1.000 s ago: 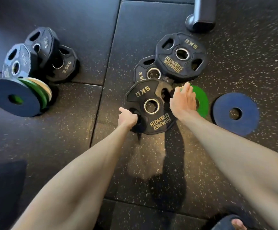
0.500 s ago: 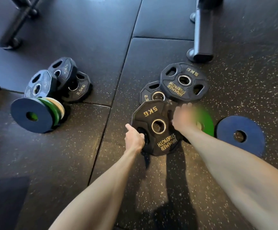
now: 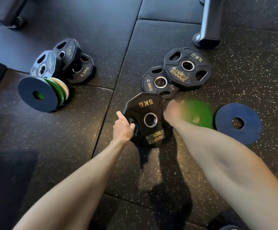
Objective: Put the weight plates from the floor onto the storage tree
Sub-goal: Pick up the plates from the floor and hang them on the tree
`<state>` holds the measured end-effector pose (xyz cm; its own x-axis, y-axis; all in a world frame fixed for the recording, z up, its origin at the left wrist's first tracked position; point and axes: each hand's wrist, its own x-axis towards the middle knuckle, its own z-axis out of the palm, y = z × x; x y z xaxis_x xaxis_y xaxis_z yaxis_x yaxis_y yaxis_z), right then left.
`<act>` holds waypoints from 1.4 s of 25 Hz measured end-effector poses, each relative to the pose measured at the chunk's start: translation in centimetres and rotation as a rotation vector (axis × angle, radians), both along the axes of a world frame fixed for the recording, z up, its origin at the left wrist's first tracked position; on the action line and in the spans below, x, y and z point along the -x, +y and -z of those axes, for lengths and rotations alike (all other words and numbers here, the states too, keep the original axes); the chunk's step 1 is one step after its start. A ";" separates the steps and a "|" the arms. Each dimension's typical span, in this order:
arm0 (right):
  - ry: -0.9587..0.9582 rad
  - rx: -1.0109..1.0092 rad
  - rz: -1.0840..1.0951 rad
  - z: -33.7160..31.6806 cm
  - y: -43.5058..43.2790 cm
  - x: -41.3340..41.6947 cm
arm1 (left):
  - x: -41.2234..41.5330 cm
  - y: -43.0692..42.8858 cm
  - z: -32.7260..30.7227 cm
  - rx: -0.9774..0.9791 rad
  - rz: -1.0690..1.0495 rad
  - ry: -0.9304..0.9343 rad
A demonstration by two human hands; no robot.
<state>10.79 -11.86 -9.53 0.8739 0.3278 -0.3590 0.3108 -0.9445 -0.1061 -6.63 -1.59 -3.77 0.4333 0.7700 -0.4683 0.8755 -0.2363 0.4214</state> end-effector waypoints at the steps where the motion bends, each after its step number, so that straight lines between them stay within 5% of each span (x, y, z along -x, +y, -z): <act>1: 0.011 -0.022 0.013 -0.4 -0.3 1.0 | 0.5 0.5 -0.8 -0.016 0.020 0.021; 8: 0.064 -0.384 0.226 -15.9 -1.1 2.5 | 0.1 2.4 -15.6 -0.055 0.117 -0.064; 18: -0.119 -0.857 0.489 -63.7 -9.6 -5.3 | -12.2 -1.9 -61.1 -0.156 0.298 -0.305; 24: -0.370 -1.048 0.495 -87.8 -19.0 -12.3 | -20.9 -10.3 -84.1 -0.278 0.341 -0.611; 29: -0.630 -1.182 0.450 -102.7 -26.2 -19.2 | -29.2 -17.6 -96.8 -0.363 0.292 -0.932; 35: -0.823 -1.275 0.410 -109.9 -30.6 -28.7 | -40.0 -22.1 -103.8 -0.510 0.236 -1.201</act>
<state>39.46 -42.43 100.33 0.7850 -0.2674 0.5589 0.4372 -0.4000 -0.8055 33.34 -23.71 100.04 0.5190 0.5935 0.6152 -0.0602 -0.6925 0.7189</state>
